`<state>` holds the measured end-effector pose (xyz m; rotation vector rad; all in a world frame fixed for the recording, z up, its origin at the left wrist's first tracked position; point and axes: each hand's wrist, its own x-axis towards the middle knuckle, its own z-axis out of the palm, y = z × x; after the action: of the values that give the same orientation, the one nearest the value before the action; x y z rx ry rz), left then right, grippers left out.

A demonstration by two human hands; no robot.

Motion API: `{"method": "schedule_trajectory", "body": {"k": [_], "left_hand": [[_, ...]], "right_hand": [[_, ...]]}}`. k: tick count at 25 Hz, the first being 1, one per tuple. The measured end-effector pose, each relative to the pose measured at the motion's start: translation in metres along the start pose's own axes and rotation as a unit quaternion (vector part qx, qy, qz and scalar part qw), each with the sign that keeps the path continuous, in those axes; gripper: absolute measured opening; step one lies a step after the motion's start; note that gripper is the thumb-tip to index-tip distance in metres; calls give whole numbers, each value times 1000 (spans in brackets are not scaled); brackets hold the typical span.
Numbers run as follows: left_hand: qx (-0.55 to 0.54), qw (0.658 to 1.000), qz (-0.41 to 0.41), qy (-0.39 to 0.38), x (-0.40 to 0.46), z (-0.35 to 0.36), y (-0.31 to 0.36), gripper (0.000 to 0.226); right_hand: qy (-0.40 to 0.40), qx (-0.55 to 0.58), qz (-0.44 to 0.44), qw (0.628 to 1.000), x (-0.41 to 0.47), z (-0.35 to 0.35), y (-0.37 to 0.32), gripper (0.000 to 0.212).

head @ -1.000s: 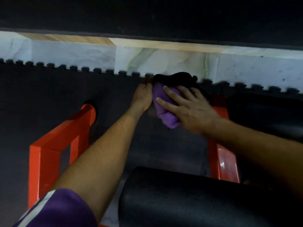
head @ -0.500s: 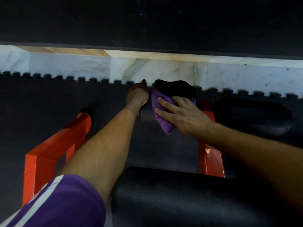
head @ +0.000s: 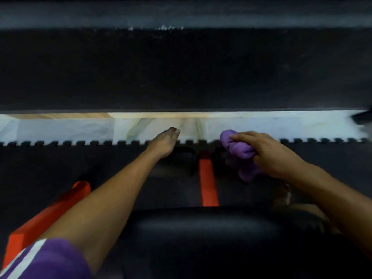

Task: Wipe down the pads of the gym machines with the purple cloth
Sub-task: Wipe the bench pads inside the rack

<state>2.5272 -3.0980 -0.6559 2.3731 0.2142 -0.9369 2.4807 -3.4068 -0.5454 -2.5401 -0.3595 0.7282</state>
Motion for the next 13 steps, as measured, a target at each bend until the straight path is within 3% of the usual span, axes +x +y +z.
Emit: {"method": "schedule_trajectory", "body": {"k": [3, 8, 13], "left_hand": [[-70, 993, 90, -18, -25, 7, 59, 50], [-103, 971, 213, -18, -53, 16, 192, 41], [-60, 961, 265, -45, -52, 48, 324, 39]], "right_hand": [[97, 78, 63, 990, -51, -38, 16, 75], [205, 68, 109, 970, -110, -114, 54, 65], [330, 91, 143, 929, -164, -197, 128, 26]]}}
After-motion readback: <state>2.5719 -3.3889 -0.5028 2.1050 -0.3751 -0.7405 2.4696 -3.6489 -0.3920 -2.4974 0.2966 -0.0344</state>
